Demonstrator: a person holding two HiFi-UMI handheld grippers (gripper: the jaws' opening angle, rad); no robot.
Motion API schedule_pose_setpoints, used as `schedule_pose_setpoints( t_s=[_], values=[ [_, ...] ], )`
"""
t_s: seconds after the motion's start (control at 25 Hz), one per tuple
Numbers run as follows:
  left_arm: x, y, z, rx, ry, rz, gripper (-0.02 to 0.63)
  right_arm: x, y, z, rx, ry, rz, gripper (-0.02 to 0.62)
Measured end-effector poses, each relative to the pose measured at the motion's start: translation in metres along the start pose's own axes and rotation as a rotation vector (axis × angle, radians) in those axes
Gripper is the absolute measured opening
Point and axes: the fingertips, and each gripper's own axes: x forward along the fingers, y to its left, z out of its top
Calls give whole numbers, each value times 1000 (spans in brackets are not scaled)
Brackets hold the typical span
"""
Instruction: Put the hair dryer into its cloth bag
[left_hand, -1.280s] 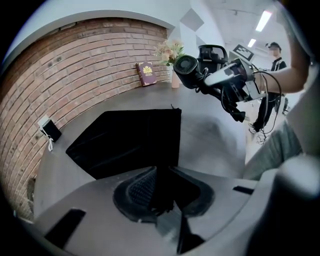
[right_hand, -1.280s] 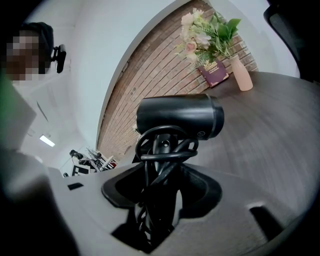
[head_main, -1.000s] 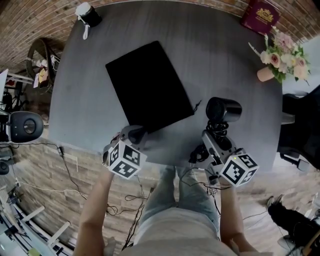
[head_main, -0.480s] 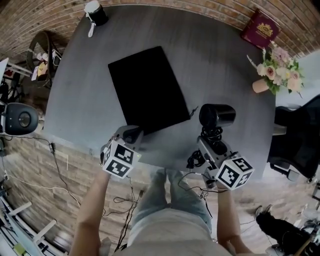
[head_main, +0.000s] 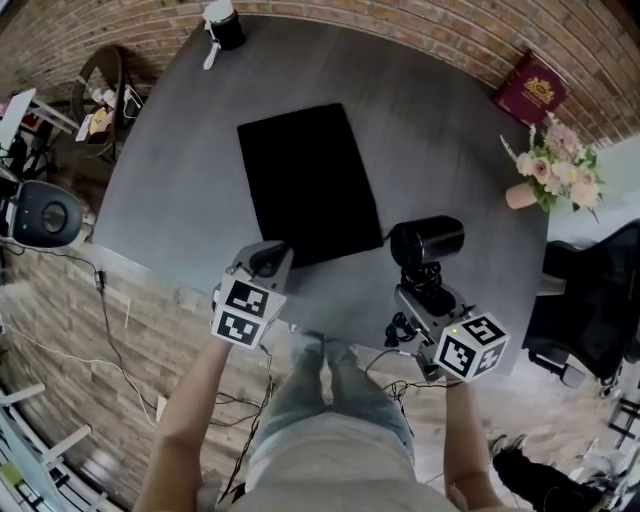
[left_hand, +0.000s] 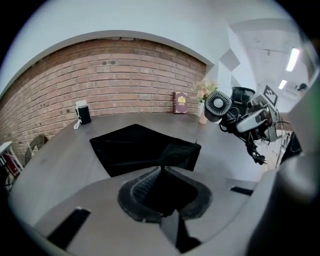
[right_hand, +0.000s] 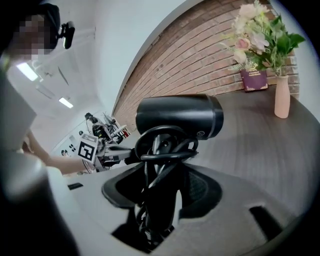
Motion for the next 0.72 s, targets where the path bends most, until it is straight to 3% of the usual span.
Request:
schedule_pose_setpoints(
  t_s=[0.32, 0.48, 0.72],
  values=[
    [-8, 4, 14, -28, -56, 75, 20, 2, 17, -20, -115, 144, 119, 196],
    [-11, 3, 25, -82, -87, 86, 20, 6, 29, -30, -179, 219, 195, 196],
    [-13, 3, 37, -86, -126, 107, 20, 15, 46, -49, -275, 333, 302, 196]
  ],
)
